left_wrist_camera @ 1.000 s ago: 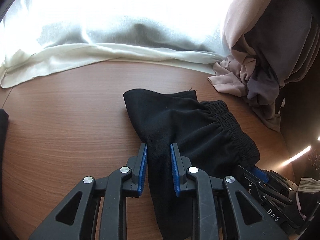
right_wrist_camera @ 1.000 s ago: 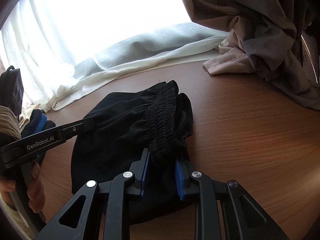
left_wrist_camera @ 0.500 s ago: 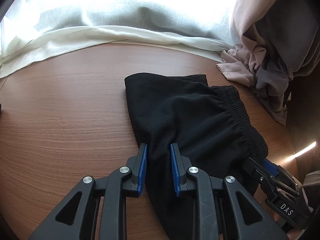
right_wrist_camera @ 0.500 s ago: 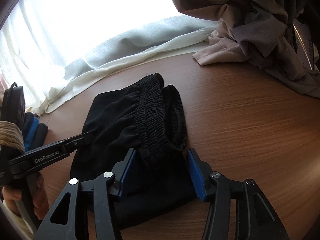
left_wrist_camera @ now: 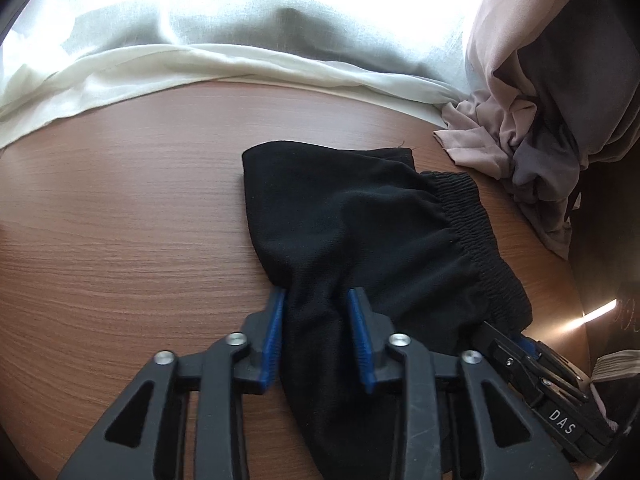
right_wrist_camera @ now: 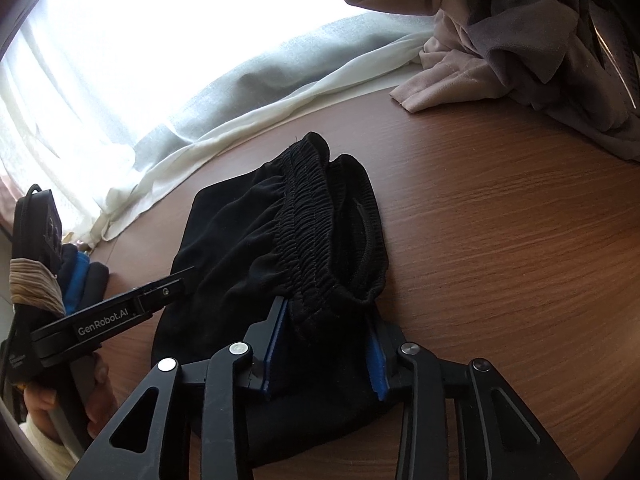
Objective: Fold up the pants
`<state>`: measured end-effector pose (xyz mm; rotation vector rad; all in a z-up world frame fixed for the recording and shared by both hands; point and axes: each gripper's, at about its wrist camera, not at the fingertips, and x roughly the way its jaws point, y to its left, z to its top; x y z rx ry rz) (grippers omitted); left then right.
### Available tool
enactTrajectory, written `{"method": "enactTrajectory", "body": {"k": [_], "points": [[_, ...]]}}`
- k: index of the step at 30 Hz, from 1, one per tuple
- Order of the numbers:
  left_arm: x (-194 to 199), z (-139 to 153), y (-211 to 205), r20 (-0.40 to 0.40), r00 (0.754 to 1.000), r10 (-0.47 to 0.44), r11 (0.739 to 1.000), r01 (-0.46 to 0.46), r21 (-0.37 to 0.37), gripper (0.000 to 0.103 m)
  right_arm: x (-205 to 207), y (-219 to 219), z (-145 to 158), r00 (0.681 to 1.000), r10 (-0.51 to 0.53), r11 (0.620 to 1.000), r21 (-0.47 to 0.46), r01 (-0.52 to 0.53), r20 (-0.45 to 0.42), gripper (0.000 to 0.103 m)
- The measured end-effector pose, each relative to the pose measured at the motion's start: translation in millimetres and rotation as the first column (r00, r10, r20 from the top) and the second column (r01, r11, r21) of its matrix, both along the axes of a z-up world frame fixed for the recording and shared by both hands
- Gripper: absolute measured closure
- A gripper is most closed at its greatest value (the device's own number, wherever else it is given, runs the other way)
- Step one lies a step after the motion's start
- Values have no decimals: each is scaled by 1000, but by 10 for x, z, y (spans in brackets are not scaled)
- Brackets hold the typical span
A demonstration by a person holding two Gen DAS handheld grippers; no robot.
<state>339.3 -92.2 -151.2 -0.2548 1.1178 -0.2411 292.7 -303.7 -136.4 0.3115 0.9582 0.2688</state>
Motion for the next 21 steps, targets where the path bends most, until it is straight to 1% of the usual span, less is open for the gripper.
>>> {"method": "enactTrajectory", "body": {"k": [1,2,5,8,12,15,18,21], "points": [[-1,3,-8,5,1000,-2,1000,2,-9,80,2,4,1,1000,3,1000,-1,-3,1,72],[-4,9,-28,5,1000,-9,1000,9,-1,81,0,19,9,1000,7,1000,-13,-7,5,75],[-53,112,-111,64,998,-29,997,24,75,82,-23,64,77,999,19,998,-55,-17,33,78],[-79,259,-111,110,994,-25,996,14,93,82,-54,116,183,997,41,995,-96,-34,72,79],[-94,446,-76,149,989,-17,993,-1,122,82,-66,117,315,995,39,996,-88,-31,93,80],[-133,549,-46,163,987,-19,994,1,109,82,-88,109,407,993,40,996,-84,-31,109,80],[-185,611,-9,161,987,-2,998,-9,64,82,-123,112,488,991,45,996,-81,-35,125,80],[-256,695,-19,181,983,1,997,-15,75,82,-169,112,570,989,50,997,-73,-40,143,80]]}}
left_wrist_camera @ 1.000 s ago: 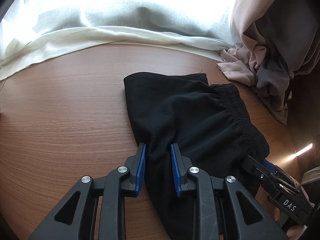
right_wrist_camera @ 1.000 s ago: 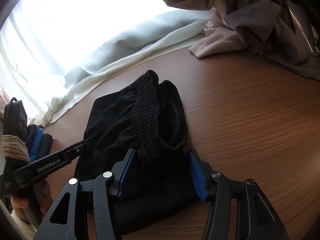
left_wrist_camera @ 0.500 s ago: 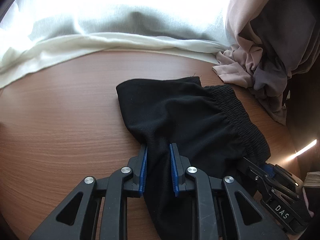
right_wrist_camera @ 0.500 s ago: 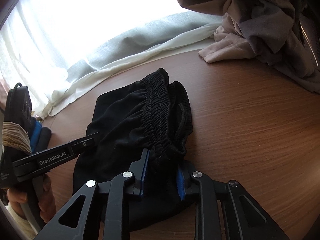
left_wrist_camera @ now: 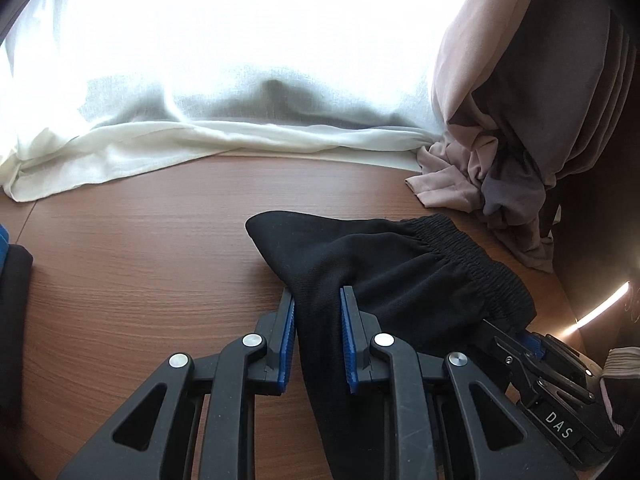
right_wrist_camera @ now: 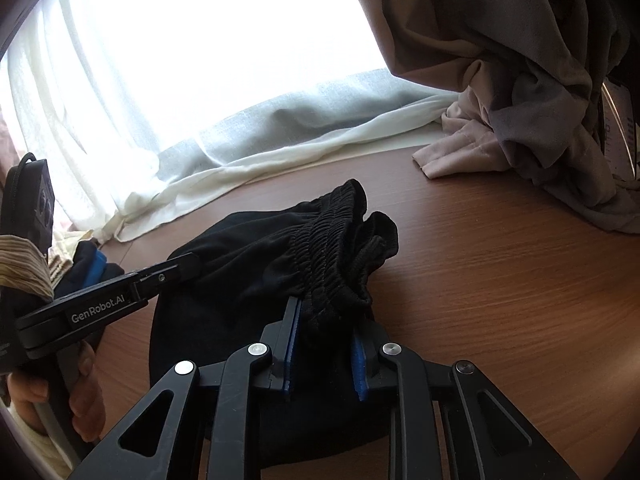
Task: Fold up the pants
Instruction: 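Lift the folded shorts off the table with both grippers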
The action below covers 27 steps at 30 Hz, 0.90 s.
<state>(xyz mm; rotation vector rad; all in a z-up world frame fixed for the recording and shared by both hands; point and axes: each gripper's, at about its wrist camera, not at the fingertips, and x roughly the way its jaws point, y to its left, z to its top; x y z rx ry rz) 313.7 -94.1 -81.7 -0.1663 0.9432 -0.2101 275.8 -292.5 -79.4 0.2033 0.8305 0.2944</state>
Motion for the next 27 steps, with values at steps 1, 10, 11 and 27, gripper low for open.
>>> {"method": "enactTrajectory", "body": {"k": [1,10,11,27], "points": [[-21,29,-1,5,1000,-1,1000,1,1,82,-20,6,37,1000,4,1000,-1,-4,11,80],[-262,379,50,56,998,31,999,-32,26,82,-128,73,351,995,66,998,19,-67,73,80],[-310,427,60,66,997,42,998,-45,32,82,-147,83,385,994,77,997,22,-79,78,80],[-1026,952,443,176,967,182,977,-199,82,82,-427,363,820,945,277,953,78,-294,176,80]]}}
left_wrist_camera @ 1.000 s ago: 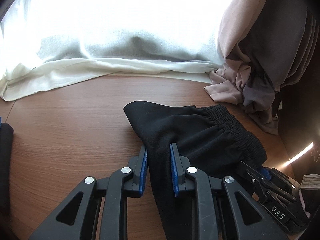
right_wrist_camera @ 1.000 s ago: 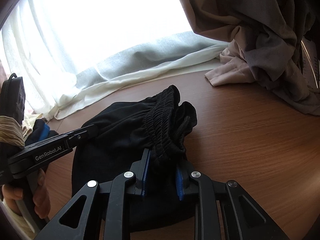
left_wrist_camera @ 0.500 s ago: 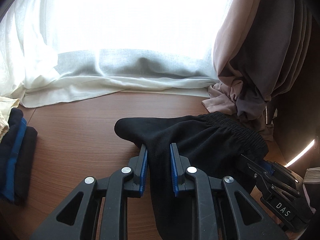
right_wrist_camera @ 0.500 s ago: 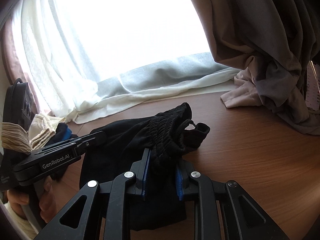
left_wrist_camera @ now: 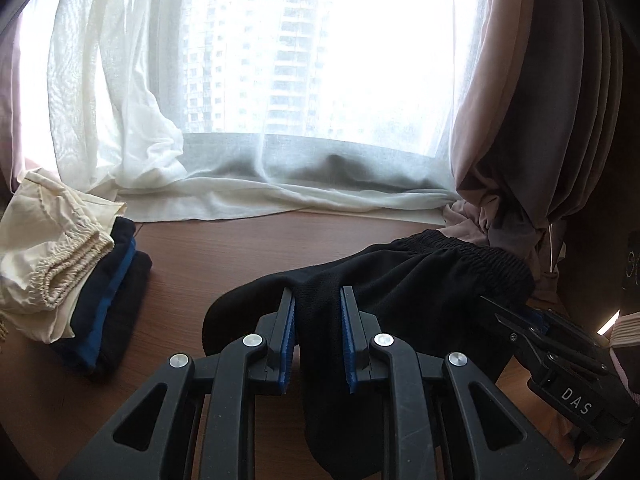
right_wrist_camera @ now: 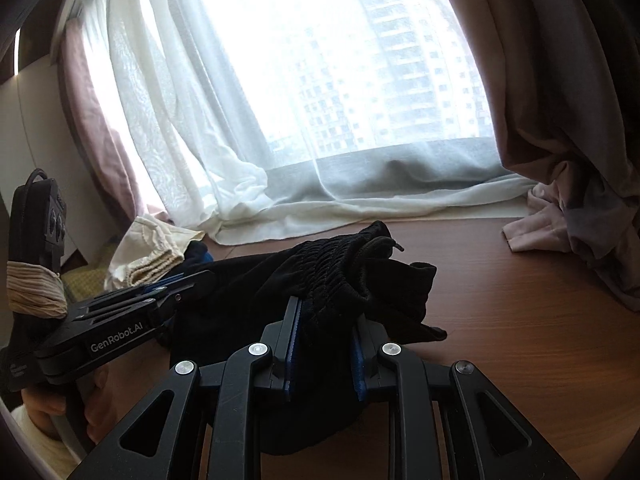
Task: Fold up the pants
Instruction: 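Lift the folded shorts off the table with both grippers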
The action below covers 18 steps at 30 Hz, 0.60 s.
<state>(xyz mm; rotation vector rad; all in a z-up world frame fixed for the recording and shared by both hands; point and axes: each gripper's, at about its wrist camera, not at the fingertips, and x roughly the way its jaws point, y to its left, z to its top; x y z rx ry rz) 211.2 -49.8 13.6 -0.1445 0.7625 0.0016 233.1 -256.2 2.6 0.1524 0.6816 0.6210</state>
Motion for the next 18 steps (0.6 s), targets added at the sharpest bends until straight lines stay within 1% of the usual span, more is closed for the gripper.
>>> {"method": "enactTrajectory", "body": {"k": [3,7,12,16,18], "points": [[-76,58,142,17,1000,-2,1000,2,-16,82,-63,155,90,999,27,1000,-10,-26,27,80],[-140,116,337,40,998,-38,999,38,-16,83,-173,358,199,998,35,999,-15,-35,53,80],[-133,235,621,56,993,-105,994,107,-39,83,-296,644,325,997,-12,1000,-7,13,75,80],[-112,359,933,79,988,-133,988,139,-64,83,-348,881,439,995,-46,999,11,45,90,80],[-124,432,1085,95,985,-142,988,147,-55,83,-360,1011,514,993,-65,998,18,63,97,80]]}}
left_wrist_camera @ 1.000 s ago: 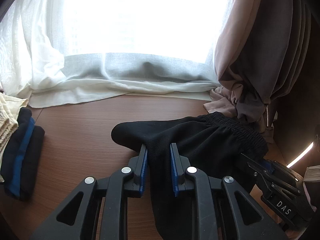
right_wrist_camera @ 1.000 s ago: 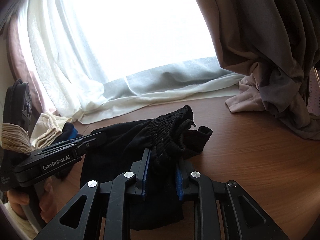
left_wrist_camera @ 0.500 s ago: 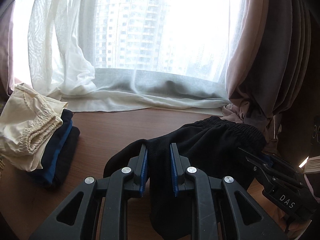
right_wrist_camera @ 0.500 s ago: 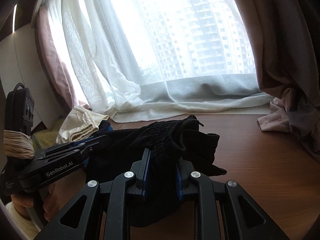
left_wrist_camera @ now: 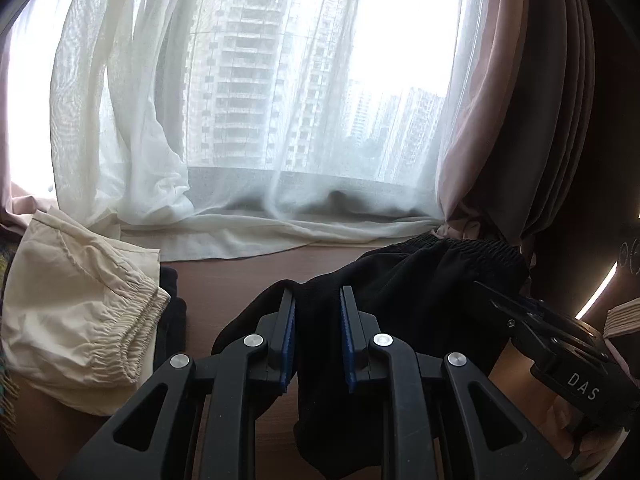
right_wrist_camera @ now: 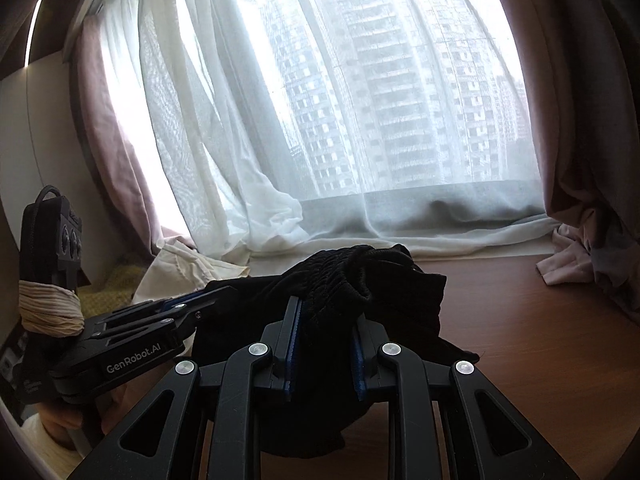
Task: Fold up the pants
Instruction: 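Lift the folded shorts off the table with both grippers, then carry the held black shorts with both grippers toward the stack of folded clothes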
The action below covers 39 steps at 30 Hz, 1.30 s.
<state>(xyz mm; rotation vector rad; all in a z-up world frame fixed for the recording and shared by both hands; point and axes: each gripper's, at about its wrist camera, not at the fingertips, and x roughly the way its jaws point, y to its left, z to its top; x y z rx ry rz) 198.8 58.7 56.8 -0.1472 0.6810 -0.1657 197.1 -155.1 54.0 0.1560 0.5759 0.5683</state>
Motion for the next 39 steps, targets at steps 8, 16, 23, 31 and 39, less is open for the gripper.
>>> {"method": "enactTrajectory", "body": {"k": [8,16,23,31,39], "points": [[15,318,581,47,998,-33,999,33,-3,83,-15,538,336,999,-15,1000,17,14,44,80],[126,621,1178,73,997,-20,999,22,-26,83,111,1054,690,995,3,1000,19,-5,104,80],[320,1053,1557,132,991,15,1000,-14,-6,83,271,1448,1044,987,38,999,13,-41,156,80],[498,1451,2022,173,984,37,999,-39,10,83,349,1963,1525,962,86,996,5,-90,259,80],[206,951,2449,64,998,29,999,-30,19,82,130,2382,1222,953,168,986,-40,-163,251,80]]}}
